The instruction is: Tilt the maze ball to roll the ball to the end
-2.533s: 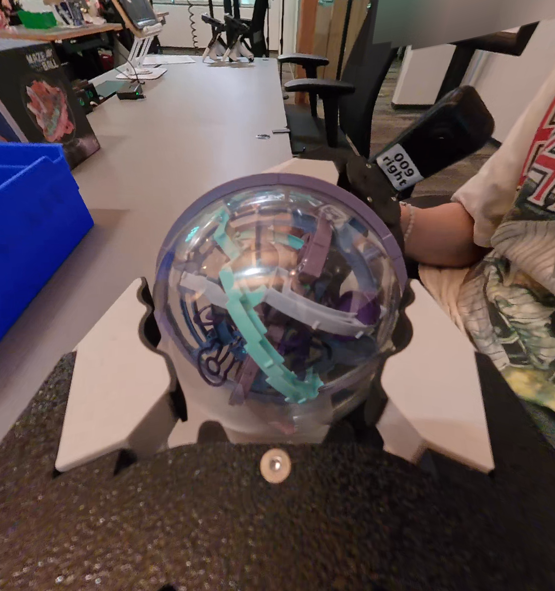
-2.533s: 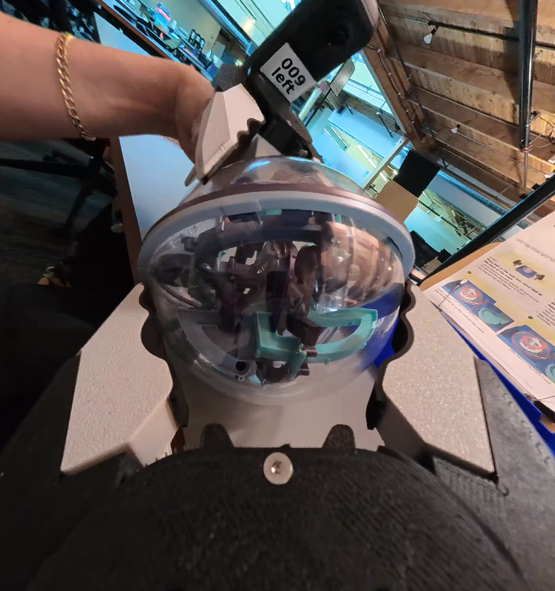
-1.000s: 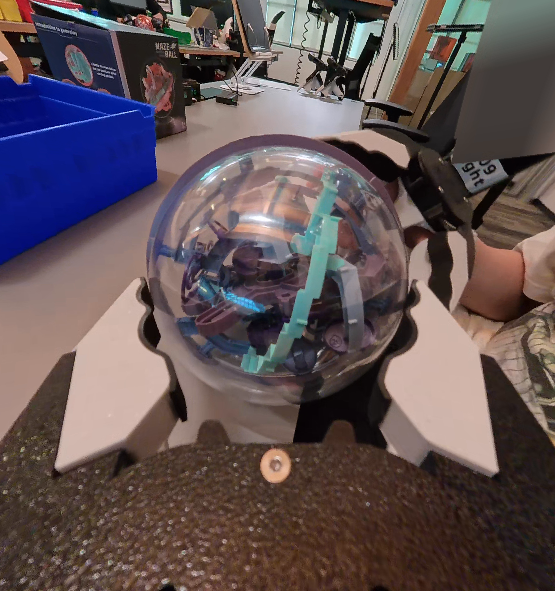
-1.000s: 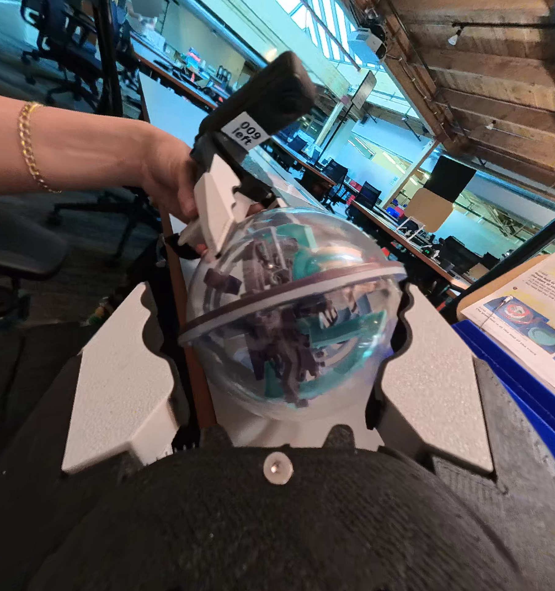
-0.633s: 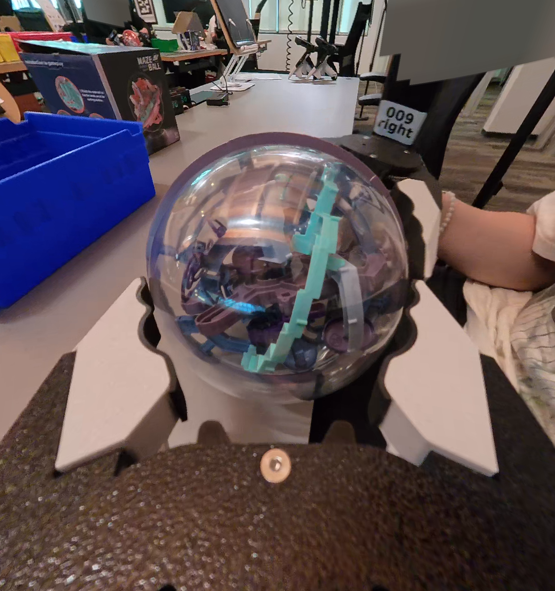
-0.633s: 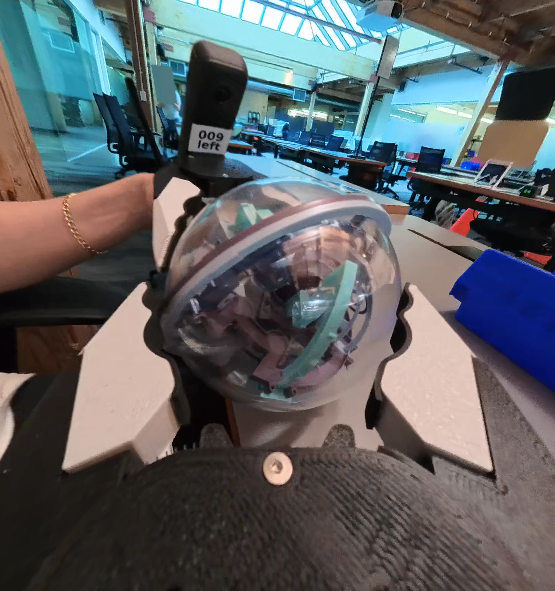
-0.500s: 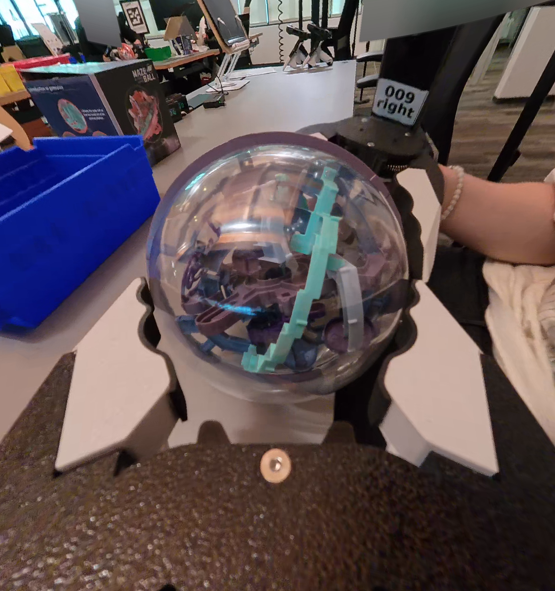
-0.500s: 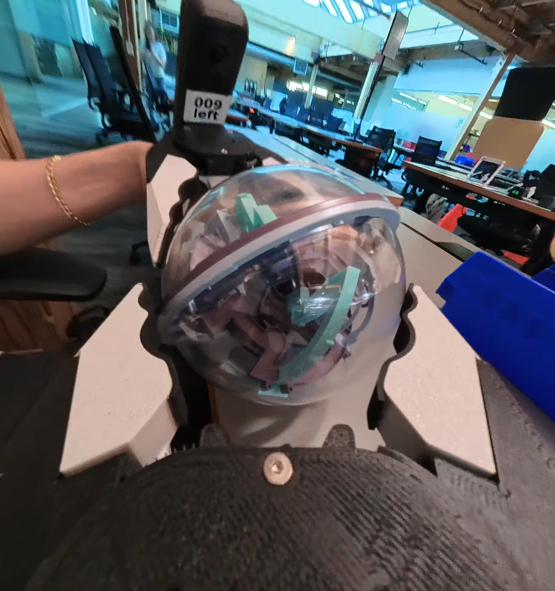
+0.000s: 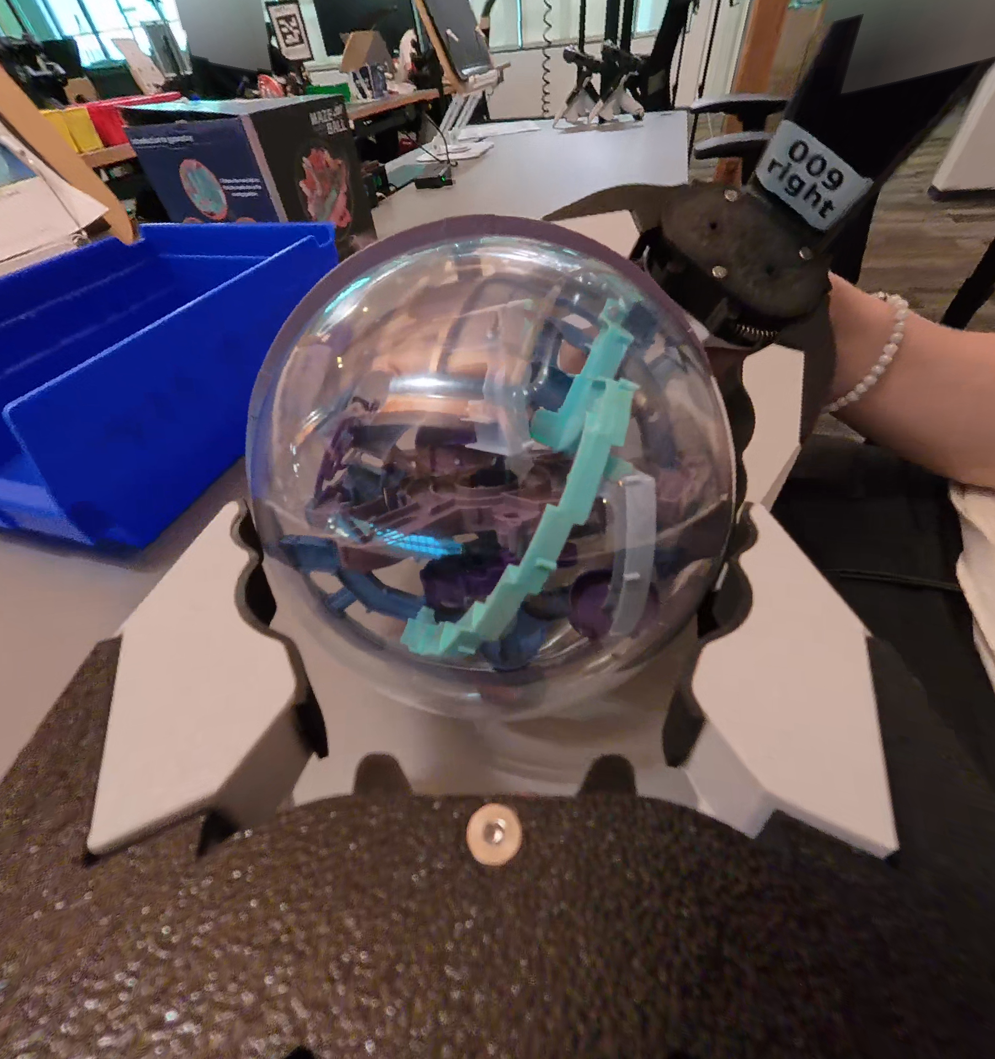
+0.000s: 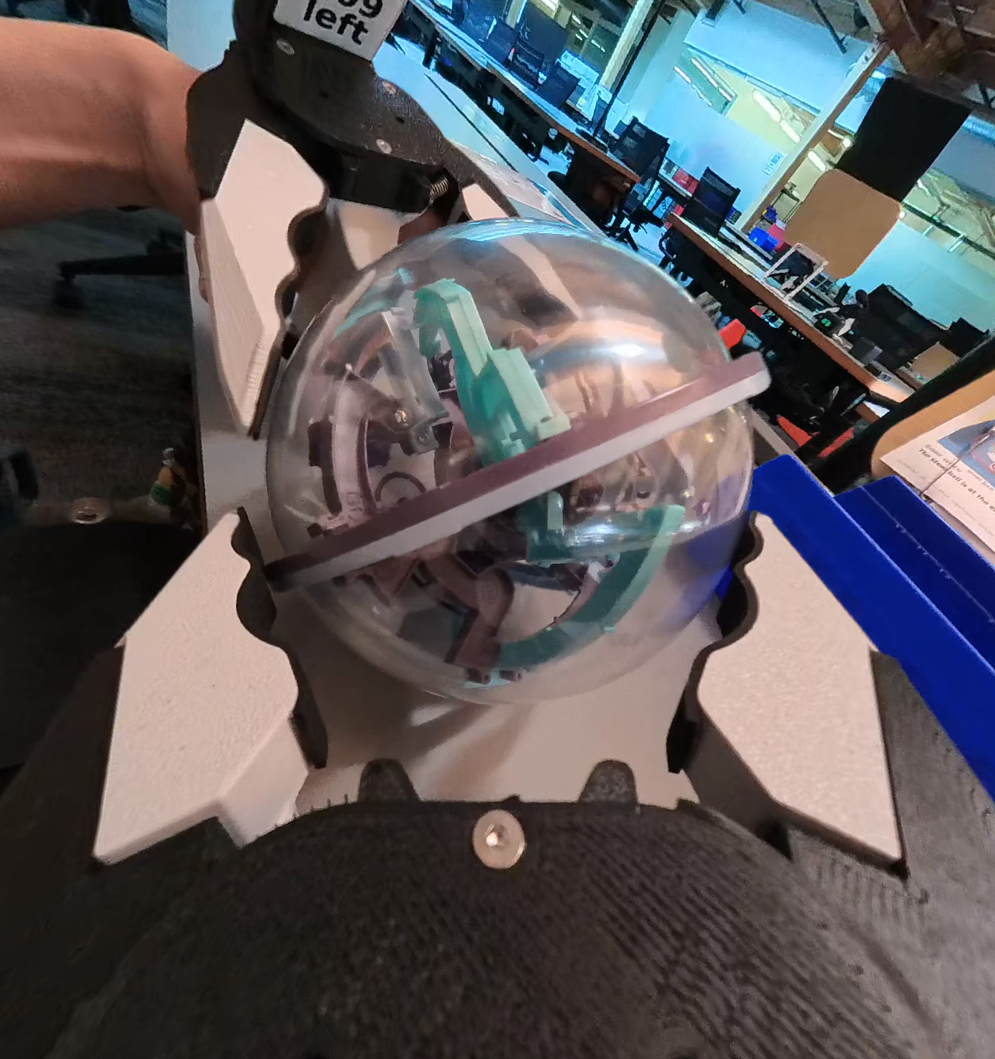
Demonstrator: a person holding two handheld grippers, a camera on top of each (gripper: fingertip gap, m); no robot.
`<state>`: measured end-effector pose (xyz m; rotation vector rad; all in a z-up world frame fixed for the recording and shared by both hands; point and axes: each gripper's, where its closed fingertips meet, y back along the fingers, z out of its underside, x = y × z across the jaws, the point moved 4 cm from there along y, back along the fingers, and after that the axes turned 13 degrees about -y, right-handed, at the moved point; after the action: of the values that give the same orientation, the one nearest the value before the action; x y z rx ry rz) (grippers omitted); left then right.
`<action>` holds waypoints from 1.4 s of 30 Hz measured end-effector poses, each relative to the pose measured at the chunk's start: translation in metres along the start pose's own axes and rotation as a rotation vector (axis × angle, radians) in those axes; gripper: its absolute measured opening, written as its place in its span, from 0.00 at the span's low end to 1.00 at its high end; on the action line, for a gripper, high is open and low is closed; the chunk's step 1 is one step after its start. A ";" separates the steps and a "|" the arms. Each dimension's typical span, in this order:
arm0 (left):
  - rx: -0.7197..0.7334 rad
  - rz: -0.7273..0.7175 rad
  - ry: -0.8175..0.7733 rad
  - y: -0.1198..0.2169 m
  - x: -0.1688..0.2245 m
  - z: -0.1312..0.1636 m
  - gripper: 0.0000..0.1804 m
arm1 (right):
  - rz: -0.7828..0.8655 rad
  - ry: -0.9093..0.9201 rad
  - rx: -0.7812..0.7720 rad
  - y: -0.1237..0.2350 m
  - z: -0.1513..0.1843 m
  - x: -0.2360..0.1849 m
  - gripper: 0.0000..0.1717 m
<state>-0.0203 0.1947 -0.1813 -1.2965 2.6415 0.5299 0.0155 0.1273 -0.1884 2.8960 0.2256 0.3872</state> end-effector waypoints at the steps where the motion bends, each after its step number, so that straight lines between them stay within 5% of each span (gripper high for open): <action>1: 0.008 -0.009 0.031 0.001 -0.001 -0.001 0.85 | 0.006 0.016 -0.003 -0.001 -0.001 0.000 0.90; 9: -0.135 -0.067 0.189 0.011 -0.010 0.010 0.83 | 0.097 0.138 -0.047 -0.010 -0.002 0.002 0.83; 16: -0.013 -0.047 0.200 0.015 -0.013 0.013 0.82 | -0.011 0.021 0.012 -0.005 -0.007 0.003 0.82; 25: 0.051 -0.029 0.087 0.021 -0.009 0.019 0.79 | -0.084 0.032 -0.155 -0.017 -0.007 0.008 0.88; 35: -0.075 0.044 0.264 0.027 -0.003 0.020 0.86 | -0.058 0.204 -0.023 -0.022 -0.029 -0.013 0.86; 42: -0.077 0.036 0.228 0.026 -0.003 0.020 0.86 | -0.037 0.223 0.003 -0.021 -0.028 -0.013 0.86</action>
<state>-0.0388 0.2193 -0.1928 -1.4120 2.8587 0.5224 -0.0075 0.1504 -0.1698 2.8448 0.3140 0.7045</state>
